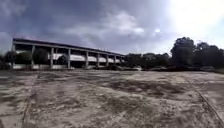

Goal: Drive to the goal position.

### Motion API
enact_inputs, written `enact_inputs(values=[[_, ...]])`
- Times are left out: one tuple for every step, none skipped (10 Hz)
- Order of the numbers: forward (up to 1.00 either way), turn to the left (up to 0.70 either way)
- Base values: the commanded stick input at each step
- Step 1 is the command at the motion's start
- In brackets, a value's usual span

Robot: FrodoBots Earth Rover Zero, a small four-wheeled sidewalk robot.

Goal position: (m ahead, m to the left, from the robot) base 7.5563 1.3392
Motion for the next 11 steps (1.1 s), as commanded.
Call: enact_inputs(values=[[0.7, 0.0], [0.7, 0.0], [0.7, 0.0], [0.7, 0.0], [0.7, 0.0], [0.7, 0.0], [0.7, 0.0], [0.7, 0.0], [0.7, 0.0], [0.7, 0.0], [0.7, 0.0]])
